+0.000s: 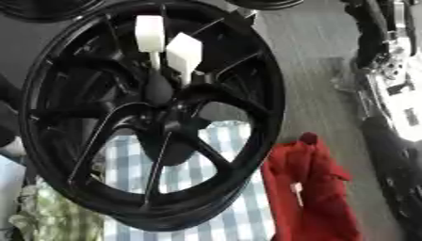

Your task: Pull the pin out of the wheel hub.

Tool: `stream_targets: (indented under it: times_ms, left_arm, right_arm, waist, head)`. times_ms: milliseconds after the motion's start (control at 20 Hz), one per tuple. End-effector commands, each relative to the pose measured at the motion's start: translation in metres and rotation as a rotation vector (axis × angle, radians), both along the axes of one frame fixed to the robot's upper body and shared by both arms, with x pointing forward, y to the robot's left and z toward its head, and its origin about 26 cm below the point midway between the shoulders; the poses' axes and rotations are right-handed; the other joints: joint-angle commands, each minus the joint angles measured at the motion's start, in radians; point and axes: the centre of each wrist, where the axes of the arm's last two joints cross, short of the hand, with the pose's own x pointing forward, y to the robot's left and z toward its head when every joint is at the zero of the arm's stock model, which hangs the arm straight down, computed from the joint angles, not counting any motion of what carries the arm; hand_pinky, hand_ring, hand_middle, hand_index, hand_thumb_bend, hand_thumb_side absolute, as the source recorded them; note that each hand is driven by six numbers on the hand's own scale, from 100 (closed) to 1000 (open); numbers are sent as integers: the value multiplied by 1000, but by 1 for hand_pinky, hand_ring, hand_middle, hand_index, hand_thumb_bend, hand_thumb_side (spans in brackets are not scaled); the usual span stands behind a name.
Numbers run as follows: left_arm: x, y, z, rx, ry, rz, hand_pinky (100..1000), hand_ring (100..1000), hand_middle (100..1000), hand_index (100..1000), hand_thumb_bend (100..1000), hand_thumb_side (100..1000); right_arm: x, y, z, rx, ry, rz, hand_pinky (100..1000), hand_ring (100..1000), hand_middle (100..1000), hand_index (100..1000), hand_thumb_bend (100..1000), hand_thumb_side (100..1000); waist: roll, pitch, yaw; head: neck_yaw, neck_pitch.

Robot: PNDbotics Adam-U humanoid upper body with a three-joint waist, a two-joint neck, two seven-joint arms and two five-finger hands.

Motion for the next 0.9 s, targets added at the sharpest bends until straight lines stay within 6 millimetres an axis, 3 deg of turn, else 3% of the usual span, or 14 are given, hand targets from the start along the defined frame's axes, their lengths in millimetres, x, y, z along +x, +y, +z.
stream_targets:
  times_ms: [50,250,350,450,500,600,700,900]
  left_arm:
    - [-2,9,-8,5,10,49,368,222,345,453,100,100]
    - [-2,18,-33,19,42,136,386,241,363,471,100,100]
    - [-1,25,-43,24,56,190,421,291,398,506,100,100]
    - [0,32,-52,29,76,216,530,429,492,604,179,100]
    - [0,34,-56,33,89,219,629,542,590,672,277,103]
    - [0,39,-61,46,128,218,812,784,764,788,475,345]
    - [0,43,-64,69,157,220,900,862,824,832,617,477]
    - [-1,45,-62,95,150,239,867,835,795,829,644,501]
  right_arm:
    - [-4,-5,15,-19,-44,-8,887,734,776,792,335,478]
    - [-4,-5,15,-17,-44,-11,887,734,776,792,333,480]
    - [-4,-6,15,-17,-43,-12,887,734,776,792,331,481]
    - [-4,-6,14,-16,-43,-14,888,734,776,792,330,481]
    - [-4,-6,14,-16,-43,-15,888,734,776,792,329,481]
    - [-4,-7,14,-15,-42,-16,888,735,776,793,328,482]
    - [-4,-7,14,-14,-41,-17,888,735,776,793,328,482]
    - [-4,-7,14,-14,-41,-17,889,735,777,793,326,483]
  waist:
    - [2,-12,-1]
    - [1,-12,-4]
    - [1,-12,-5]
    - [1,-12,-6]
    - [1,-12,-6]
    - [1,-12,-6]
    - [1,-12,-6]
    - [1,-12,-4]
  head:
    - [-2,-2]
    - [1,-2]
    - [3,-2]
    - [2,-2]
    - [2,-2]
    - [3,-2]
    - [2,-2]
    - [1,-2]
